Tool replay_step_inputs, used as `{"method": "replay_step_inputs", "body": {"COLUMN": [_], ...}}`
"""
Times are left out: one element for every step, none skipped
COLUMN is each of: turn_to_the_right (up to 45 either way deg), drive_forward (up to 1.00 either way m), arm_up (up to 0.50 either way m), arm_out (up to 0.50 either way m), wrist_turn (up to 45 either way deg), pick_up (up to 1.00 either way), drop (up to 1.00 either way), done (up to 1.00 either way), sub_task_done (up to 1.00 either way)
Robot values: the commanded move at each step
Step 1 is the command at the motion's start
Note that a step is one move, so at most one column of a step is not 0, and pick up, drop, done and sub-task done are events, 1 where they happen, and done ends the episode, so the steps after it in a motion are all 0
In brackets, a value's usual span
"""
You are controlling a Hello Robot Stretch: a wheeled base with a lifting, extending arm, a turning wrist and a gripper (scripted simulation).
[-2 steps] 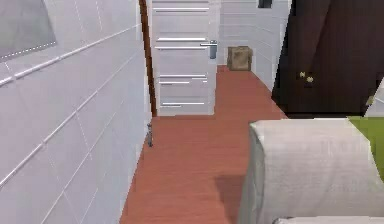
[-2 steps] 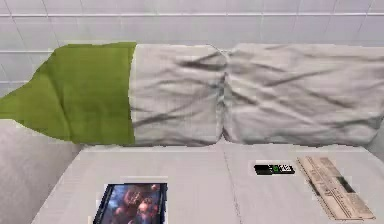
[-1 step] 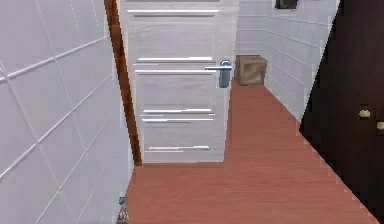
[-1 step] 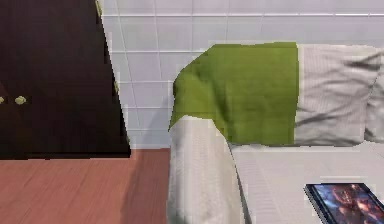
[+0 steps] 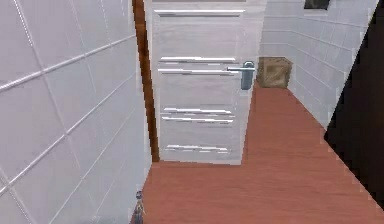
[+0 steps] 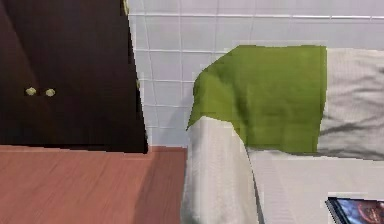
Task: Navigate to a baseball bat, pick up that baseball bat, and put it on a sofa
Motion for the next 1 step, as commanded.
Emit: {"method": "replay_step_inputs", "body": {"turn_to_the_right": [0.0], "drive_forward": [0.1], "arm_up": [0.0], "arm_out": [0.0], "wrist_turn": [0.0], "pick_up": [0.0], "drop": [0.0], "done": [0.0], "sub_task_done": [0.0]}}
